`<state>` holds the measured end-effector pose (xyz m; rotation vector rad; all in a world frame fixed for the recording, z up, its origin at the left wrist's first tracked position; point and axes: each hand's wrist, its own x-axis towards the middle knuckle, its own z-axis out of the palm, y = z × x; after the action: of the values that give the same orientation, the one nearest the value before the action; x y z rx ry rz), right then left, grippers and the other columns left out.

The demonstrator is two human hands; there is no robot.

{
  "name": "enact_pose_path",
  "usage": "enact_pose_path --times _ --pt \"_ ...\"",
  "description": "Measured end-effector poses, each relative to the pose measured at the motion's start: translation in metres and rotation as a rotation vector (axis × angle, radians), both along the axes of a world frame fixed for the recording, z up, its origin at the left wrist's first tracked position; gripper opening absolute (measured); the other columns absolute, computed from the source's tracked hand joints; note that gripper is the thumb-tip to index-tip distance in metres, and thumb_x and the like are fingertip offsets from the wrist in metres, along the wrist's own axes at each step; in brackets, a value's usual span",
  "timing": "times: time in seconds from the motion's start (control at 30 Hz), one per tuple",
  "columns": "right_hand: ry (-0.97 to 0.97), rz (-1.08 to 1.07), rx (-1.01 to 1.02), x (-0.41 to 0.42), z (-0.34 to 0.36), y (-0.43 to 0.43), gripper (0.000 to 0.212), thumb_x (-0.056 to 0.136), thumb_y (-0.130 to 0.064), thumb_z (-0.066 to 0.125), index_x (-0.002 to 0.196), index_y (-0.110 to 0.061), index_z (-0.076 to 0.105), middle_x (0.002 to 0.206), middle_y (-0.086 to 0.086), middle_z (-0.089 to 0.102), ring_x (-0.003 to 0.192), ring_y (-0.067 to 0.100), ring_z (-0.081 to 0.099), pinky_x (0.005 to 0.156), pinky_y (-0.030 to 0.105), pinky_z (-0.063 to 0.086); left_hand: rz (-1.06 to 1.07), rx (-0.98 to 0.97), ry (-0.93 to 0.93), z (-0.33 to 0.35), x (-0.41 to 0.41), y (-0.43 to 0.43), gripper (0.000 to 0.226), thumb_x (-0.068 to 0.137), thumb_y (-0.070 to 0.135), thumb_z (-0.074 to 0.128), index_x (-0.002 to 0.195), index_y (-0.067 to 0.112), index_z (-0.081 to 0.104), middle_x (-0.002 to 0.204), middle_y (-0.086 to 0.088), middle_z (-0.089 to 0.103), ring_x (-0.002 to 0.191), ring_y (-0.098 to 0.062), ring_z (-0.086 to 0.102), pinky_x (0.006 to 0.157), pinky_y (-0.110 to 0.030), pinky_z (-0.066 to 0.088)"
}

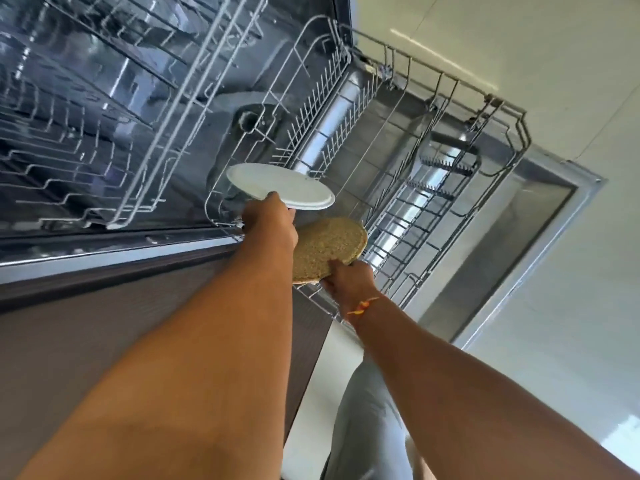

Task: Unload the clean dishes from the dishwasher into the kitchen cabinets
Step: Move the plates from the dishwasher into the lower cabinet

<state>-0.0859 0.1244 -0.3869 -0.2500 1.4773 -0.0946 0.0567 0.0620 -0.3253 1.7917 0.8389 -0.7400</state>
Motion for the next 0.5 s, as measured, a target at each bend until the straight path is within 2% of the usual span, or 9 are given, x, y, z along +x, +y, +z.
enact_pose_path --times 0.07,0.13,0.2,0.3,0.37,0.47,0.5 --pt "-0.008 -0.004 -0.018 -0.010 0.021 0.002 0.013 0.093 -0.020 0.065 0.086 -0.010 0.064 0.084 0.014 0.075 0.071 0.026 0.073 0.064 0.038 0.060 -0.035 -0.017 -0.052 0.015 -0.017 0.004 0.029 0.091 0.003 0.060 0.117 0.014 0.050 0.098 -0.002 0.053 0.067 -0.009 0.053 0.078 -0.030 0.058" --pt "0.012 0.001 -0.051 -0.026 0.045 0.001 0.011 0.094 -0.018 0.065 0.089 -0.008 0.065 0.092 0.019 0.074 0.073 0.028 0.072 0.058 0.034 0.059 -0.009 -0.061 -0.038 0.041 -0.037 0.008 0.030 0.091 0.002 0.061 0.117 0.012 0.051 0.098 -0.003 0.055 0.066 -0.011 0.056 0.079 -0.030 0.057" --pt "0.024 -0.037 -0.094 -0.045 0.070 0.002 0.008 0.095 -0.013 0.063 0.089 -0.008 0.064 0.089 0.018 0.070 0.066 0.025 0.067 0.047 0.025 0.053 -0.037 -0.060 -0.046 0.057 -0.053 0.018 0.029 0.091 0.006 0.061 0.118 0.010 0.054 0.098 -0.004 0.055 0.075 -0.017 0.059 0.082 -0.032 0.057" --pt "0.041 -0.077 -0.155 -0.080 0.113 0.003 0.006 0.097 -0.011 0.060 0.098 -0.006 0.063 0.089 0.014 0.068 0.066 0.019 0.065 0.047 0.024 0.053 -0.123 -0.074 -0.027 0.098 -0.092 0.034 0.018 0.093 0.010 0.061 0.110 0.012 0.055 0.102 -0.008 0.059 0.087 -0.025 0.060 0.089 -0.039 0.057" --pt "0.033 -0.162 -0.176 -0.109 0.139 0.007 0.012 0.098 -0.011 0.059 0.107 -0.004 0.061 0.089 0.012 0.066 0.069 0.018 0.065 0.050 0.023 0.055 -0.137 -0.140 0.018 0.124 -0.125 0.047 0.014 0.094 0.010 0.061 0.107 0.011 0.054 0.100 -0.011 0.061 0.090 -0.028 0.061 0.085 -0.041 0.058" --pt "0.025 -0.221 -0.252 -0.162 0.180 0.020 0.011 0.097 -0.013 0.061 0.106 -0.008 0.060 0.093 0.012 0.066 0.074 0.018 0.066 0.051 0.024 0.055 -0.074 -0.357 0.106 0.171 -0.180 0.072 0.009 0.096 0.009 0.060 0.104 0.008 0.055 0.107 -0.016 0.062 0.100 -0.030 0.063 0.066 -0.033 0.059" --pt "0.033 -0.233 -0.286 -0.182 0.192 0.028 0.011 0.096 -0.014 0.062 0.107 -0.010 0.061 0.096 0.011 0.067 0.076 0.019 0.067 0.052 0.024 0.055 -0.076 -0.421 0.129 0.189 -0.201 0.087 0.009 0.097 0.009 0.059 0.104 0.007 0.056 0.110 -0.018 0.062 0.100 -0.029 0.064 0.067 -0.033 0.060"
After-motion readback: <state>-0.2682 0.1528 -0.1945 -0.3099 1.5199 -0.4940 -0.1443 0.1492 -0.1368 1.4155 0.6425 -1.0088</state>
